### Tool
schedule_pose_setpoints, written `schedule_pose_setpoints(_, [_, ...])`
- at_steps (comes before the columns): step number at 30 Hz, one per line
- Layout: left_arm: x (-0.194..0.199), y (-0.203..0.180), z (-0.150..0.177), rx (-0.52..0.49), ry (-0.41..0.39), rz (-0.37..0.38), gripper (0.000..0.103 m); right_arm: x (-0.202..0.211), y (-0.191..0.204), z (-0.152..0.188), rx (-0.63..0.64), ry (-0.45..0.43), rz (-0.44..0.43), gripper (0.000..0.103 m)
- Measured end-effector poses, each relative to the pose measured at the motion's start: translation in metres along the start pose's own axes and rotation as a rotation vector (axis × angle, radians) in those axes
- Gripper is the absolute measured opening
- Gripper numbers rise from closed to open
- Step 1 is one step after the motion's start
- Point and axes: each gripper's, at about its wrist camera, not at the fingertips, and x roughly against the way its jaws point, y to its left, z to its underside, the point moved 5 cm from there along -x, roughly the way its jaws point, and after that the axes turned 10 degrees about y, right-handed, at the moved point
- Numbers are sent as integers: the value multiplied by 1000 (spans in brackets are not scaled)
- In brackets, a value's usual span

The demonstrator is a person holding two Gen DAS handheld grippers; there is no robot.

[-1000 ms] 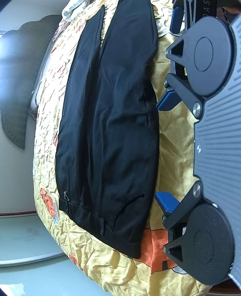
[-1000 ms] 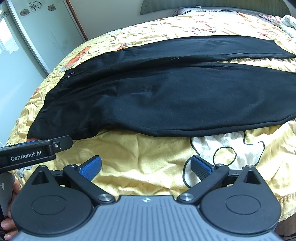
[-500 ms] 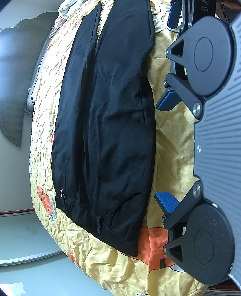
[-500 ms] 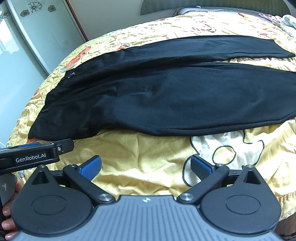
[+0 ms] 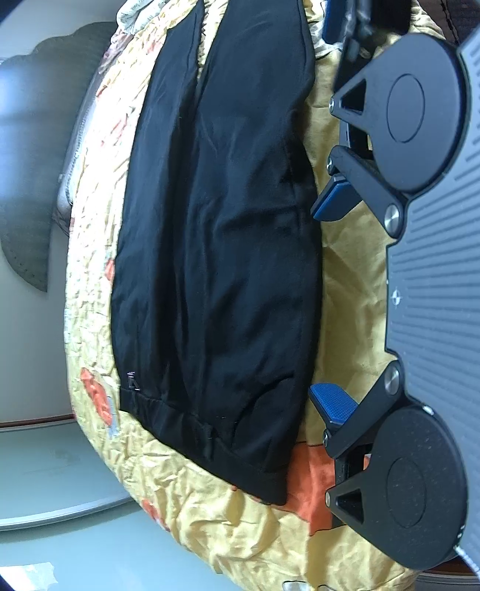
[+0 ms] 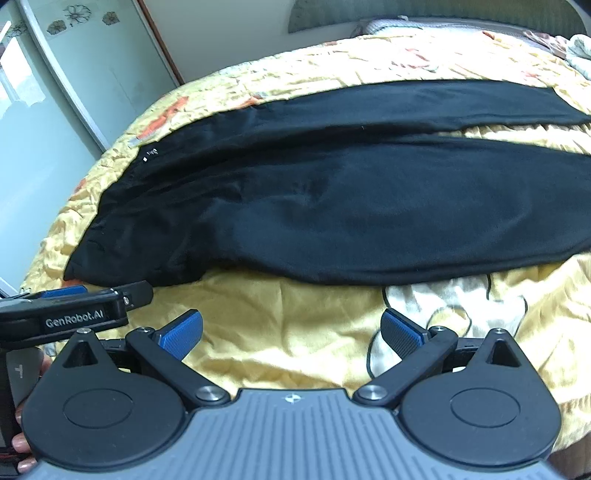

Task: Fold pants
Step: 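Move both tools to the waistband of the black trousers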

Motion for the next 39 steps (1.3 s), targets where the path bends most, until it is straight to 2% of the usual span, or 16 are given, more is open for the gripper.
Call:
schedule_pose_setpoints(3, [7, 2, -7, -31, -34, 1, 96, 15, 4, -15, 37, -86, -42, 103])
schedule_pose_setpoints(7, [13, 6, -21, -56, -60, 27, 96, 30, 20, -43, 217, -227, -58, 103])
schedule_pose_setpoints(11, [11, 18, -39, -34, -73, 16, 96, 21, 49, -72, 494, -263, -35, 103])
schedule_pose_setpoints(14, [5, 34, -53, 22, -68, 18, 96, 9, 63, -99, 614, -292, -30, 103])
schedule_pose_setpoints(17, [1, 50, -67, 78, -69, 16, 96, -5, 72, -135, 688, -317, -94, 103])
schedule_pose_setpoints(21, [-6, 67, -82, 123, -74, 5, 96, -50, 80, -200, 710, -214, -203, 103])
schedule_pose_setpoints(24, [-17, 75, -91, 141, -59, -6, 96, -96, 85, -241, 738, -130, -231, 102])
schedule_pose_setpoints(26, [-25, 80, -98, 147, -43, -19, 96, -128, 89, -261, 766, -95, -218, 102])
schedule_pose_setpoints(30, [-38, 89, -112, 162, -13, -14, 96, -185, 94, -291, 820, -4, -199, 88])
schedule_pose_setpoints(31, [-41, 92, -117, 168, -7, -12, 96, -197, 94, -297, 816, 24, -214, 86])
schedule_pose_setpoints(33, [-47, 96, -126, 182, 1, -8, 96, -215, 95, -308, 807, 68, -246, 76])
schedule_pose_setpoints(37, [-61, 107, -145, 243, 24, 15, 96, -238, 100, -329, 796, 131, -335, 74])
schedule_pose_setpoints(39, [-69, 112, -155, 277, 44, 39, 96, -243, 105, -333, 824, 155, -378, 62])
